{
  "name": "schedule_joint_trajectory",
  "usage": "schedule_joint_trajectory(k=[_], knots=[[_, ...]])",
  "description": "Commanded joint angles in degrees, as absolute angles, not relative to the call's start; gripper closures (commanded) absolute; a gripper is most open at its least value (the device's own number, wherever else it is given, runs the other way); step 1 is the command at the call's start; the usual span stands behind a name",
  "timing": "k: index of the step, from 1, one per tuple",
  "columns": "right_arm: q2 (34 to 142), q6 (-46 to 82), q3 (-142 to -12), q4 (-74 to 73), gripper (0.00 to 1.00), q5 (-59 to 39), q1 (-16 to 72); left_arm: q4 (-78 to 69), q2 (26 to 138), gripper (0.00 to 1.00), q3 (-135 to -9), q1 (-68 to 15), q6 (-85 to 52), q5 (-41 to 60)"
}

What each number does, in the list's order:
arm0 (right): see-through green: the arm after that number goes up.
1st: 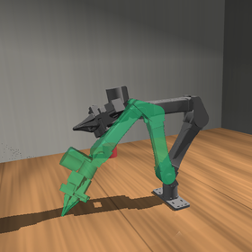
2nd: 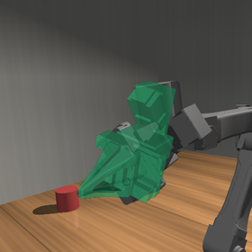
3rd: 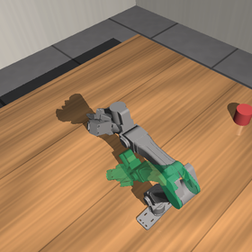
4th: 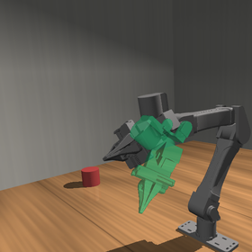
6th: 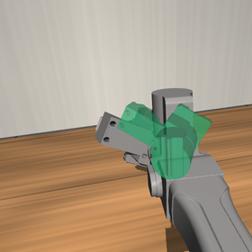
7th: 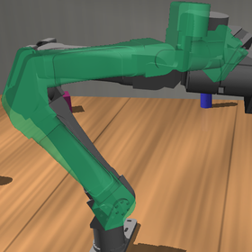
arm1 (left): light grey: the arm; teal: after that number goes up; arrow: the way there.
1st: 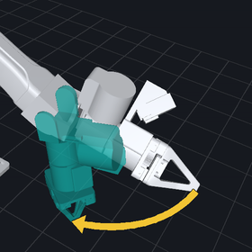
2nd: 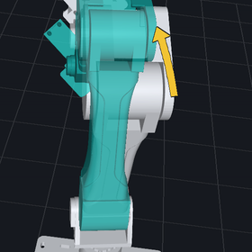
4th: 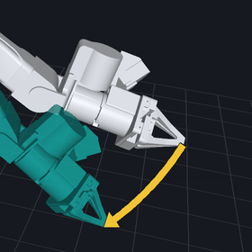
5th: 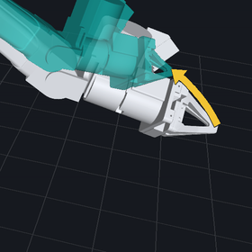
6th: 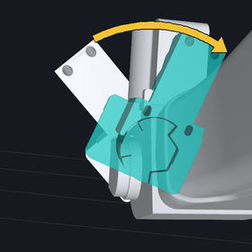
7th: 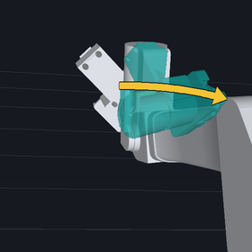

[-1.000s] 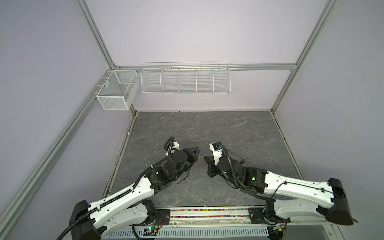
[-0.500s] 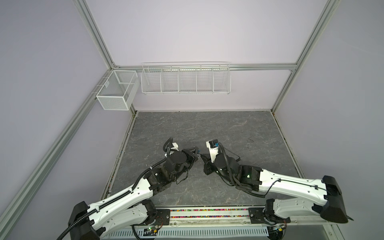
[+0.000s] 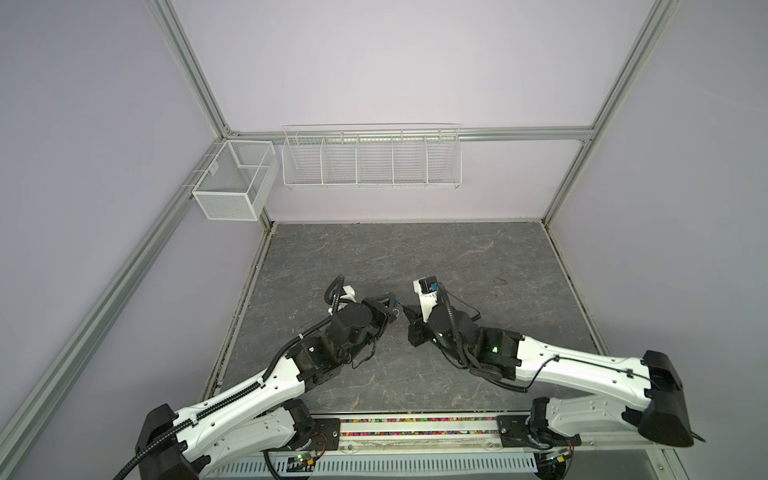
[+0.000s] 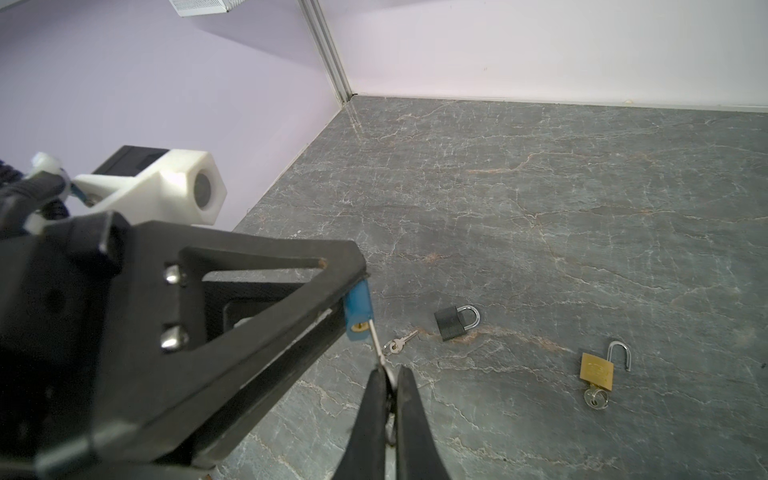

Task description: Unlock with the key

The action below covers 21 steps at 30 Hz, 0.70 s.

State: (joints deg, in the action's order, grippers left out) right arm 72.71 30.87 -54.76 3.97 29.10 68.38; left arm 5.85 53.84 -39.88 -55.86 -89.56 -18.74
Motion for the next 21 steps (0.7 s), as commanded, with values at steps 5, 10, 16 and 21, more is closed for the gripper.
schedule_joint_trajectory(k=[5, 10, 16, 21], knots=[[73.9, 30.9, -56.1, 2.4, 0.94, 27.5, 67.9, 3.8, 52.8, 1.00, -38.9, -55.7, -90.9, -19.2], [73.3, 30.6, -56.1, 1.9, 0.94, 26.6, 68.0, 3.7, 53.2, 1.00, -38.8, -55.7, -91.2, -19.3], [73.1, 30.6, -56.3, 1.9, 0.94, 26.0, 68.0, 3.8, 53.3, 1.00, -38.7, -55.7, -91.3, -19.7], [73.5, 30.9, -56.1, 1.3, 0.94, 25.4, 68.0, 4.7, 53.3, 1.00, -38.8, -55.7, -91.2, -20.3]])
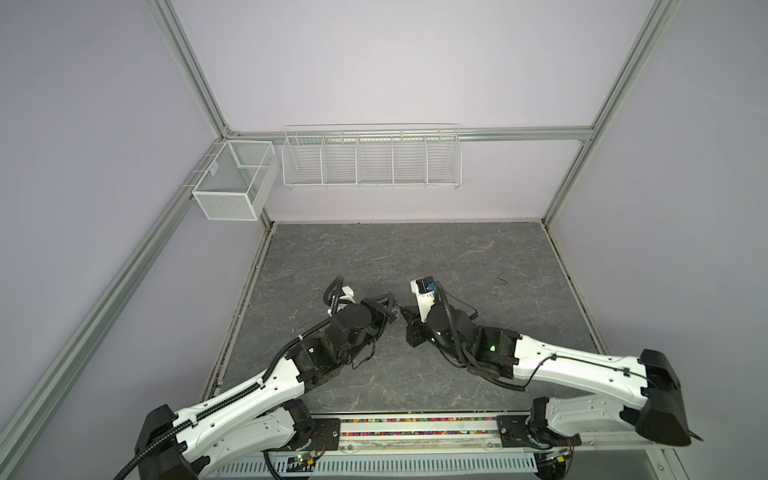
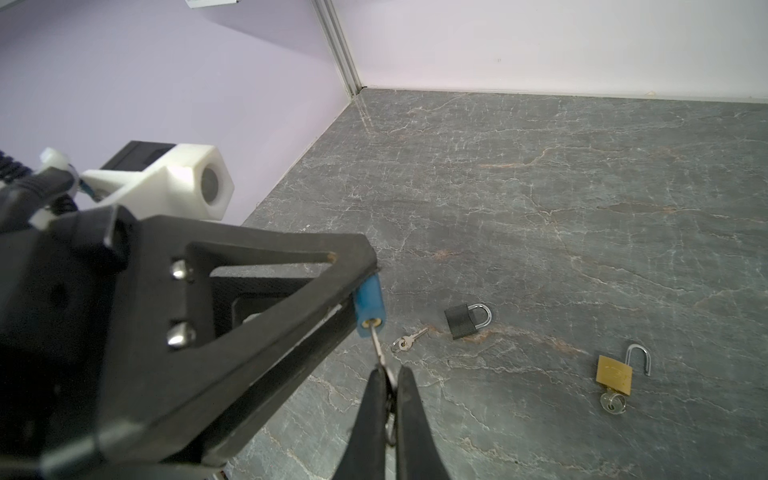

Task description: Unlock with the key

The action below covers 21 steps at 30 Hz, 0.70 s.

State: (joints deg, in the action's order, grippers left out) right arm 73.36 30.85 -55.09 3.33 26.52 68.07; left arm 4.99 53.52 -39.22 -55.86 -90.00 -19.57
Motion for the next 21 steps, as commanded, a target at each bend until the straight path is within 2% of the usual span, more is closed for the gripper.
schedule_joint_trajectory(k=[1, 11, 21], knots=[[73.5, 30.9, -56.2, 1.5, 0.94, 25.6, 68.0, 4.5, 53.3, 1.00, -38.8, -55.7, -91.4, -20.3], [76.1, 30.9, -58.9, 5.4, 0.94, 31.3, 67.9, 3.3, 54.0, 1.00, -39.7, -55.7, -91.7, -18.2], [79.2, 30.7, -61.1, 4.2, 0.94, 29.3, 68.5, 1.8, 55.1, 1.00, -40.3, -55.7, -93.2, -16.3]])
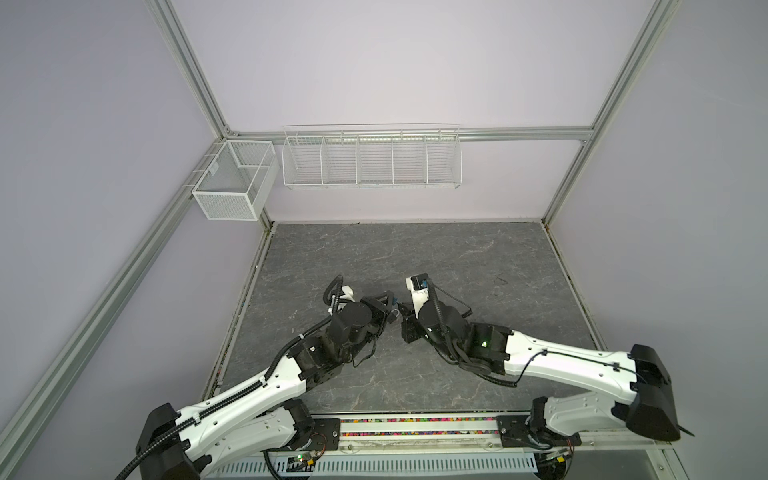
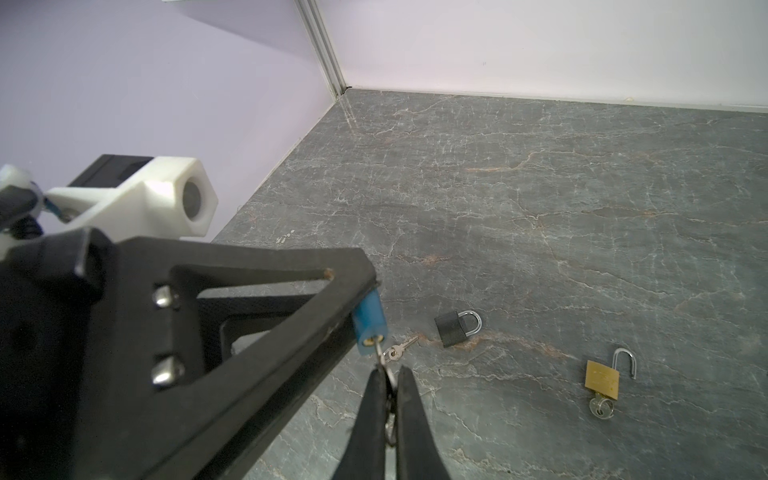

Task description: Unlock with the key

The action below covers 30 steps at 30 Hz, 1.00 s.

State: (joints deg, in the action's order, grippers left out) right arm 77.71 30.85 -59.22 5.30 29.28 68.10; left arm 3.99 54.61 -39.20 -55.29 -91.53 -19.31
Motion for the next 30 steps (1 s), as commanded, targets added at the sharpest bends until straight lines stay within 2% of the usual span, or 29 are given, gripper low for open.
schedule_joint_trajectory(k=[1, 7, 20, 30], knots=[[79.7, 30.8, -61.5, 4.2, 0.94, 29.2, 68.7, 1.8, 55.2, 1.00, -40.6, -55.7, -93.3, -16.1], [81.5, 32.3, -63.2, 3.0, 0.94, 25.4, 69.0, 2.2, 57.3, 1.00, -42.5, -55.7, -93.3, -14.0], [78.1, 42.2, -62.0, -2.6, 0.94, 8.2, 62.4, -2.8, 57.9, 1.00, -42.0, -56.6, -87.8, -7.4], [72.6, 44.8, -61.6, -3.2, 0.94, 5.2, 60.7, -7.7, 54.5, 1.00, -37.0, -56.5, -84.1, -5.9]])
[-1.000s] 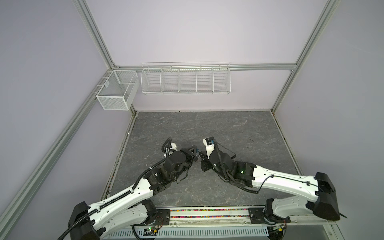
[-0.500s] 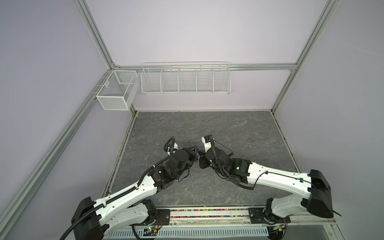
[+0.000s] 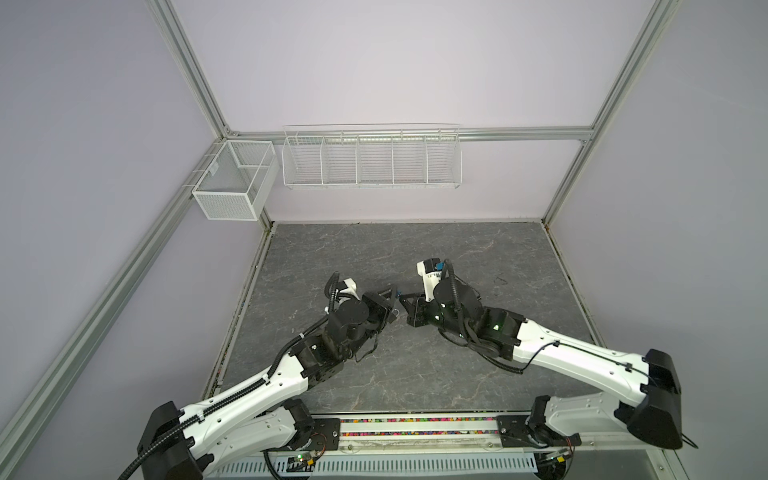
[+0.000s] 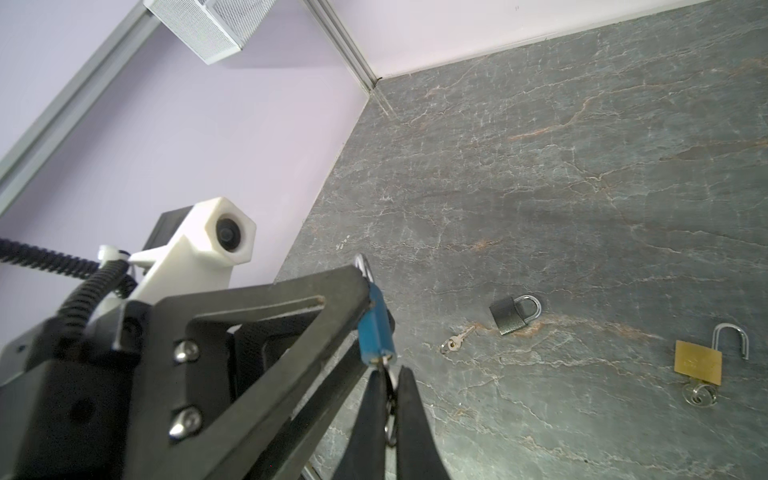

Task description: Unlock with the key

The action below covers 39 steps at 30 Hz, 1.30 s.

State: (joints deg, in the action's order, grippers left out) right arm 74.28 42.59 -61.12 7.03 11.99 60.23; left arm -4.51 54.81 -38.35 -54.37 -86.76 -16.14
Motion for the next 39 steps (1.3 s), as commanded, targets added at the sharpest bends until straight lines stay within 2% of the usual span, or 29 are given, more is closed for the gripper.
schedule_joint_trajectory(k=[1, 8, 22, 29, 33, 39], knots=[[72.2, 45.1, -61.6, -3.6, 0.94, 4.6, 60.5, -7.9, 54.3, 1.00, -37.0, -56.5, -83.2, -5.5], [69.0, 47.0, -61.3, -6.5, 0.94, 1.7, 59.8, -8.3, 53.4, 1.00, -37.3, -56.5, -78.5, -3.0], [67.3, 43.3, -59.8, -1.1, 0.92, 6.7, 59.8, -2.0, 50.3, 1.00, -39.8, -56.5, -75.1, -9.1], [65.0, 41.9, -58.8, 3.2, 0.78, 10.0, 59.8, 7.2, 48.8, 1.00, -44.3, -56.5, -69.5, -16.8], [62.9, 41.2, -58.2, 6.9, 0.74, 11.9, 59.8, 14.2, 48.4, 1.00, -46.8, -56.5, -64.9, -22.5], [58.7, 40.1, -57.4, 13.0, 0.49, 14.8, 59.8, 16.3, 47.5, 1.00, -47.9, -56.5, -54.6, -24.0]])
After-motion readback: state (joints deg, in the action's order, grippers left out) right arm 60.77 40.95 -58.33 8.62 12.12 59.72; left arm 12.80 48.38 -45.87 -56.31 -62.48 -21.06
